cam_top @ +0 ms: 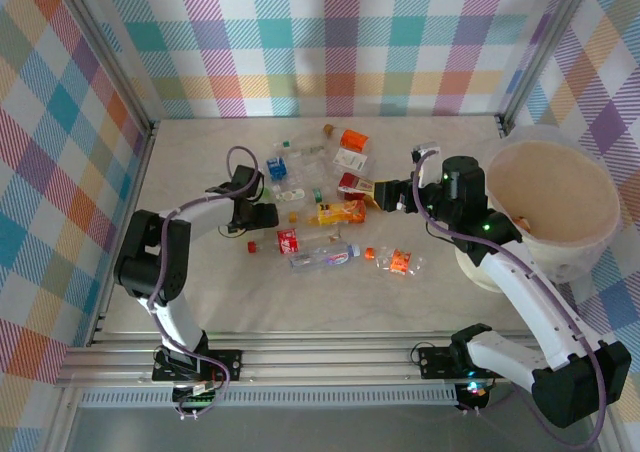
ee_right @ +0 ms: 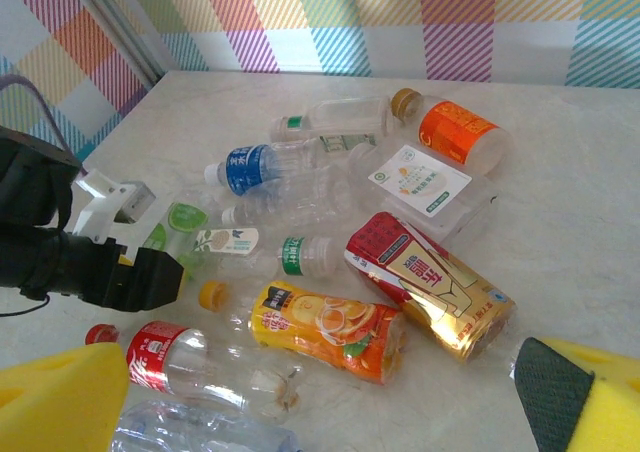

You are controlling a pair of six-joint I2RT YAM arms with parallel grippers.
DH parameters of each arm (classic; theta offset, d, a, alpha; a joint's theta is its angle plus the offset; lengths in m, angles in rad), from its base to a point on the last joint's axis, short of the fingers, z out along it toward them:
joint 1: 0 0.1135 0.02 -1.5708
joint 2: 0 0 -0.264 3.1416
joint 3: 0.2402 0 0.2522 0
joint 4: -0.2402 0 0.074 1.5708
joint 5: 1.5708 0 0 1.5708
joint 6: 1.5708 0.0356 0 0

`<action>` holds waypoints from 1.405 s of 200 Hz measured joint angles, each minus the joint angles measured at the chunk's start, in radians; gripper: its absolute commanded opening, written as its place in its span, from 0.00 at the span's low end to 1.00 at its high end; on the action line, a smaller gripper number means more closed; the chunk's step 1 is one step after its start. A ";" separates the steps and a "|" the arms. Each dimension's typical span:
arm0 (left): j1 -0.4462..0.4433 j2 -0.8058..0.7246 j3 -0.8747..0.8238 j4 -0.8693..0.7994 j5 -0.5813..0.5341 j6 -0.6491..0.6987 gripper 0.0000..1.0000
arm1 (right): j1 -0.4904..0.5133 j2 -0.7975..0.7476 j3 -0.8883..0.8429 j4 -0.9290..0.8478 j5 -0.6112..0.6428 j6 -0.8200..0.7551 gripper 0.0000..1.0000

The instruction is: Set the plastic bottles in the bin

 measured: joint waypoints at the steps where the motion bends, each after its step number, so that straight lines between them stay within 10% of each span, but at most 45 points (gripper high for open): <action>1: 0.001 0.001 0.000 0.001 0.000 0.000 0.83 | 0.000 0.000 0.000 0.000 0.000 0.000 1.00; 76: 0.013 0.043 0.028 0.049 0.037 0.056 0.54 | 0.000 0.000 0.000 0.000 -0.001 0.004 1.00; 199: -0.009 -0.327 -0.084 -0.006 0.003 0.085 0.46 | 0.000 -0.013 -0.073 0.083 -0.009 0.100 1.00; 281: -0.312 -0.517 -0.041 0.048 0.026 0.145 0.44 | 0.000 0.040 -0.016 0.132 -0.166 0.246 1.00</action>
